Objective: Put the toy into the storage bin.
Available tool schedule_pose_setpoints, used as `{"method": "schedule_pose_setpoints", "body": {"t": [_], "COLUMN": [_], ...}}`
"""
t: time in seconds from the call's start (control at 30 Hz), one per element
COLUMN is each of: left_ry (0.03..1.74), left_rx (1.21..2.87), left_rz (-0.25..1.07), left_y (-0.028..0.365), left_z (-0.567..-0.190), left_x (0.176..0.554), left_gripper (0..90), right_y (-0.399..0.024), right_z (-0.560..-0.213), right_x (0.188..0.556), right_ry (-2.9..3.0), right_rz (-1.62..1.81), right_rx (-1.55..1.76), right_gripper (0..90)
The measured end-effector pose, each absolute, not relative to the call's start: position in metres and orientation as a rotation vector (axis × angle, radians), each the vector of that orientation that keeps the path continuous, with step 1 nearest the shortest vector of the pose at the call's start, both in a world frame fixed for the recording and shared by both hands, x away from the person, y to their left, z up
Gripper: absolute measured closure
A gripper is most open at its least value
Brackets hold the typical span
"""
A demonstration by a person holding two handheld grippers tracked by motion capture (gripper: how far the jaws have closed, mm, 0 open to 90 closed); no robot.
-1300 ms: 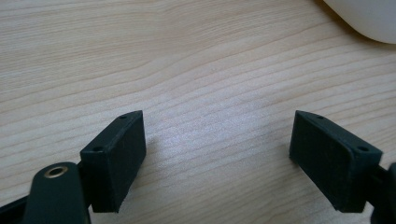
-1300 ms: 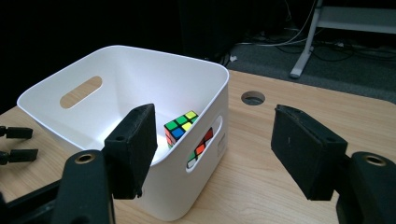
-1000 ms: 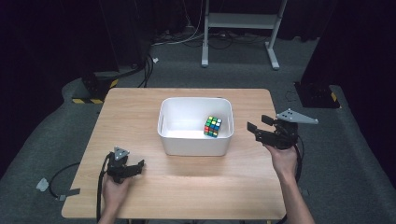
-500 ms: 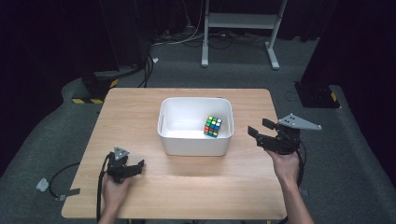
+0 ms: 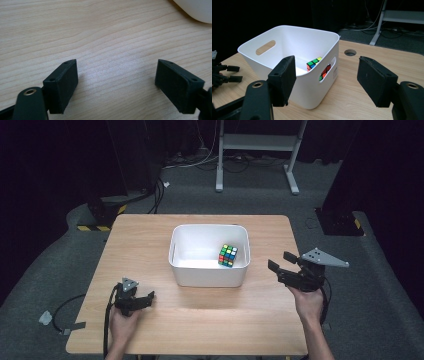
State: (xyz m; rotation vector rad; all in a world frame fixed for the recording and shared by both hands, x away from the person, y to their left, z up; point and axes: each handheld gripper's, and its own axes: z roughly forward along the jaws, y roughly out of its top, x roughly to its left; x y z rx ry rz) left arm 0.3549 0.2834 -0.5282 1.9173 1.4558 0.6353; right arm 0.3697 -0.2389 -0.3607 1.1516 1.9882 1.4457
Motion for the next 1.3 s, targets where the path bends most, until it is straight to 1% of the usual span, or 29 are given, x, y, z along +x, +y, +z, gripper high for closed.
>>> {"method": "schedule_pose_setpoints", "body": {"t": [1.3], "left_ry": [1.457], "left_rx": [1.916], "left_rz": [0.636], "left_y": [0.283], "left_z": [-0.528], "left_x": [0.355], "left_gripper": [18.5], "right_y": [-0.245], "right_z": [-0.389], "right_x": [0.342], "right_ry": [1.988], "right_rz": [1.454], "right_rx": [1.178], "right_gripper": [31.1]}}
